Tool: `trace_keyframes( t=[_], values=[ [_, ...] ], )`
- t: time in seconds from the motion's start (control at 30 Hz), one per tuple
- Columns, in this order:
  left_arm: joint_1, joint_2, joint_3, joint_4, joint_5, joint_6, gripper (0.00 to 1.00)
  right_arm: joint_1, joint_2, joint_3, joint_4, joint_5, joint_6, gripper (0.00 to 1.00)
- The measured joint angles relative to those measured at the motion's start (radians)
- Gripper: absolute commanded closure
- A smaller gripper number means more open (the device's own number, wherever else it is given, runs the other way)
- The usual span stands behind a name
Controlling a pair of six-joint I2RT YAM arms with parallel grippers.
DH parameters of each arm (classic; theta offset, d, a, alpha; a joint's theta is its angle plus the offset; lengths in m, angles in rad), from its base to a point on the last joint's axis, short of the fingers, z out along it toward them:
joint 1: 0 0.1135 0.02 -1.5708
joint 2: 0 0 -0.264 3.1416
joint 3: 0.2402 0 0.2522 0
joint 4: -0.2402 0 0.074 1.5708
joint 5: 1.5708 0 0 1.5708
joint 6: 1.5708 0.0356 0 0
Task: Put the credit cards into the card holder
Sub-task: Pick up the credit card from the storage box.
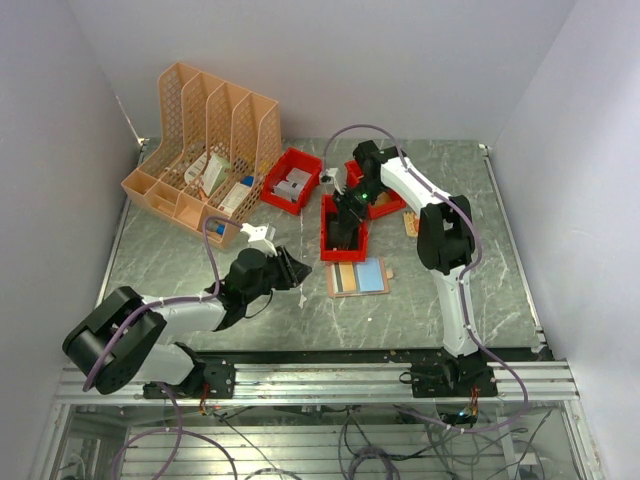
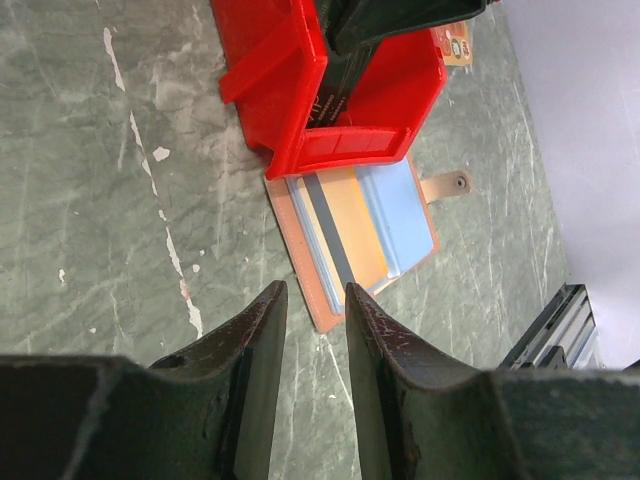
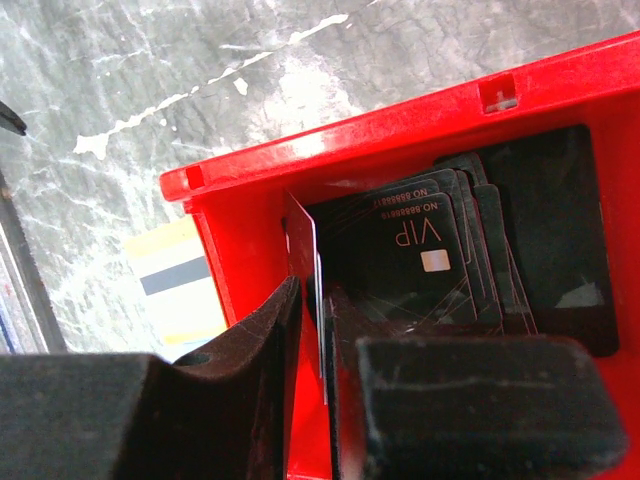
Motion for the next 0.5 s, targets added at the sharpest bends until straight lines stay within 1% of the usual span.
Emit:
trace_keyframes(
  t=[0.13, 0.3, 0.5],
  values=[
    [0.000, -0.008, -0.005, -0.004, -0.002, 0.000, 0.59, 0.000, 0.004, 0.005, -0.018, -0.022, 0.004, 0.82],
    [0.000, -0.034, -0.010, -0.011, -0.004, 0.000, 0.58, 0.005, 0.048, 0.061, -0.076, -0.072, -0.007, 0.82],
    [0.000, -0.054, -0.011, -0.021, -0.015, 0.000, 0.59, 0.024, 0.066, 0.003, -0.087, -0.082, -0.007, 0.82]
  ],
)
